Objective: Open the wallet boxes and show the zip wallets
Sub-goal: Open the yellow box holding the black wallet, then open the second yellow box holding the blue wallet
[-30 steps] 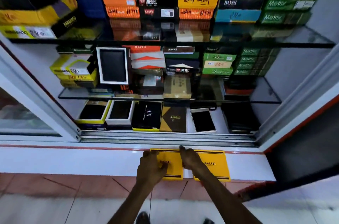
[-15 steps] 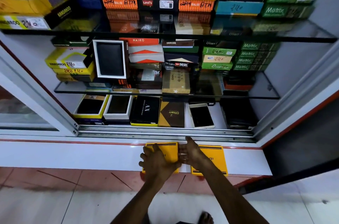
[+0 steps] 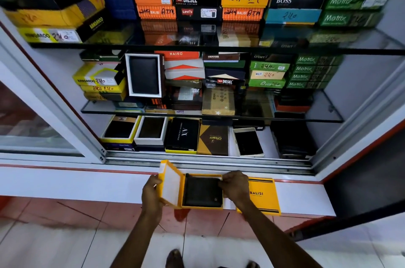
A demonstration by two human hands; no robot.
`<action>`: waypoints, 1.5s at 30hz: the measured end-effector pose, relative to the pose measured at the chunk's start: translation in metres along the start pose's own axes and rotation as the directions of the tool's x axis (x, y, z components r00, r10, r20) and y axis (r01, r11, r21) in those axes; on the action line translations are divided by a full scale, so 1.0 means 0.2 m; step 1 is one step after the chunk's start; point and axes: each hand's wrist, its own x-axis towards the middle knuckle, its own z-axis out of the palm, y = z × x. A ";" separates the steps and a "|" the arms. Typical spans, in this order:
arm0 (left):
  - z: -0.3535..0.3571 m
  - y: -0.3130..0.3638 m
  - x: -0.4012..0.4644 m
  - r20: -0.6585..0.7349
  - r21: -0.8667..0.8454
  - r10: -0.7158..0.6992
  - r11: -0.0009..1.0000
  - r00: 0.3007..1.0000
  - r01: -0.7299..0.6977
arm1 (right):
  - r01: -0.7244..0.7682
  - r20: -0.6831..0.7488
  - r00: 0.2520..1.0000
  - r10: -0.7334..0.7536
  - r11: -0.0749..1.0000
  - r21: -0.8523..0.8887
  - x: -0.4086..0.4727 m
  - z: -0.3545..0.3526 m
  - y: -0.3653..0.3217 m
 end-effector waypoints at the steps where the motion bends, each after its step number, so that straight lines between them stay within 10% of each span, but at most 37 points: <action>1: -0.04 -0.01 0.02 -0.028 -0.058 -0.004 0.998 1.000 0.002 | 0.001 -0.021 1.000 -0.001 1.000 -0.010 0.00 -0.01 0.00; 12: 0.03 -0.23 0.04 -0.234 0.081 0.065 0.996 0.970 -0.047 | -0.151 0.085 0.988 0.128 0.909 0.388 -0.08 -0.01 -0.10; 22: 0.07 -0.17 0.05 -0.105 0.359 0.109 0.931 0.988 -0.065 | -0.030 -0.018 0.999 0.037 0.955 0.296 -0.02 0.15 0.02; 29: 0.20 -0.09 -0.07 -0.016 0.542 0.455 0.752 0.890 -0.374 | -0.082 -0.032 0.994 0.104 0.905 0.418 -0.06 -0.14 0.08; 35: 0.54 -0.17 -0.14 0.298 0.581 0.179 0.746 0.938 -0.327 | -0.198 -0.320 0.918 0.235 0.970 0.145 -0.11 -0.45 0.36; 45: 0.89 -0.25 -0.17 0.415 0.771 -0.159 0.584 0.896 -0.254 | -0.461 0.162 0.886 0.434 0.787 0.411 -0.02 -0.54 0.51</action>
